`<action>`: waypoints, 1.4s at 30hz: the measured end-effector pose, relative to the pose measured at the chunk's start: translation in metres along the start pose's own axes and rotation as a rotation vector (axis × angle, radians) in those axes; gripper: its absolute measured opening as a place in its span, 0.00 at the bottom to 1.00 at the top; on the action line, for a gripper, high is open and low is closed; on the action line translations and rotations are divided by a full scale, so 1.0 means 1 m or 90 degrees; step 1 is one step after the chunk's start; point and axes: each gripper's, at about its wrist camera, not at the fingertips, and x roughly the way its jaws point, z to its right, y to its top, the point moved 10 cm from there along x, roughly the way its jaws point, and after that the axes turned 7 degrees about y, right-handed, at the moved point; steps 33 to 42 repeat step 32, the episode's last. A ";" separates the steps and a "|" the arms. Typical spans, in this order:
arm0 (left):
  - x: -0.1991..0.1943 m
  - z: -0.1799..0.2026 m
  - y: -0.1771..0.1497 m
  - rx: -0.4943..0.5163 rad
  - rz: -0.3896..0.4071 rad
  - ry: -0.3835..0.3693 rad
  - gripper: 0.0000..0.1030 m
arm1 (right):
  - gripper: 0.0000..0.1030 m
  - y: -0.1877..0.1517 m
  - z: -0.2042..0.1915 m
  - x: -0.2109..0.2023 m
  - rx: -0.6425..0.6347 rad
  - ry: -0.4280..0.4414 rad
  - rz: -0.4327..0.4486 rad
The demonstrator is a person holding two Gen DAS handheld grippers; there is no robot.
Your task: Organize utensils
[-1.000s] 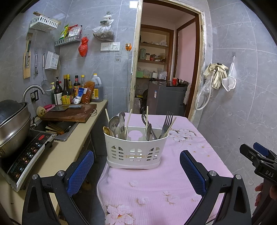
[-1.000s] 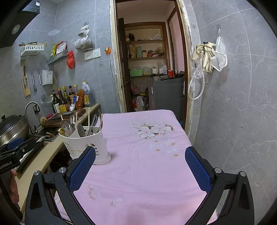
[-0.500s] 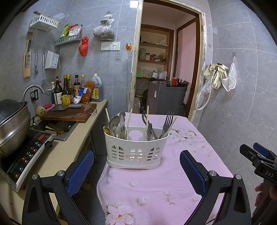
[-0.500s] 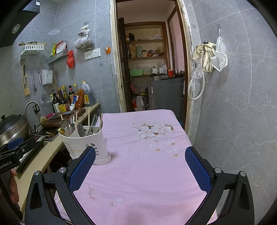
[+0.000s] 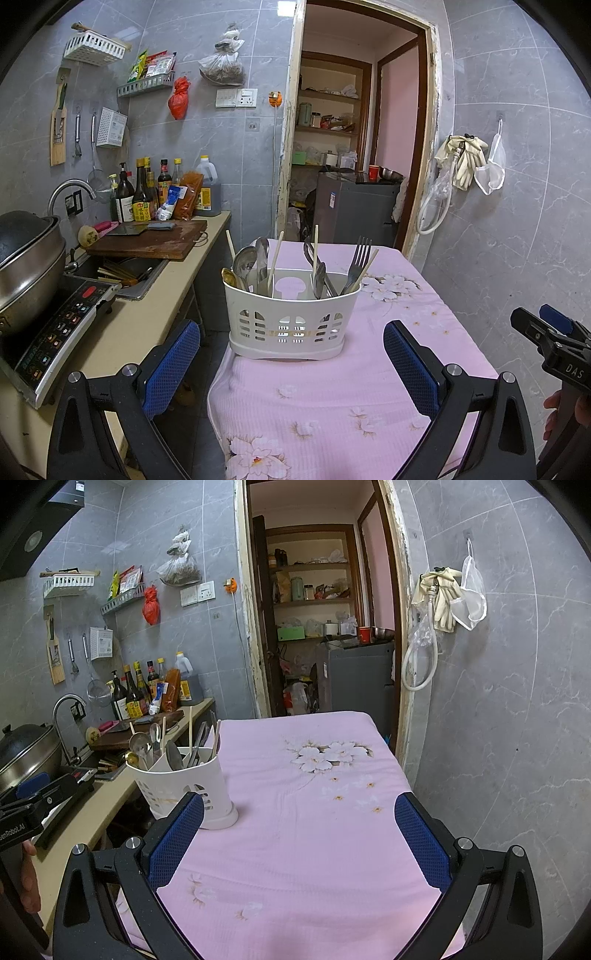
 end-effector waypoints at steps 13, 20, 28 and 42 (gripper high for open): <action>0.000 0.000 0.000 0.004 -0.002 0.005 0.97 | 0.99 -0.006 -0.001 0.007 -0.002 0.003 -0.004; 0.000 0.002 -0.004 0.011 0.004 0.016 0.97 | 0.99 -0.008 -0.002 0.009 -0.003 0.004 -0.006; 0.001 0.003 -0.005 0.014 0.004 0.021 0.97 | 0.99 -0.009 -0.001 0.008 -0.003 0.003 -0.007; 0.001 0.003 -0.005 0.014 0.003 0.020 0.97 | 0.99 -0.010 0.001 0.008 -0.001 0.003 -0.008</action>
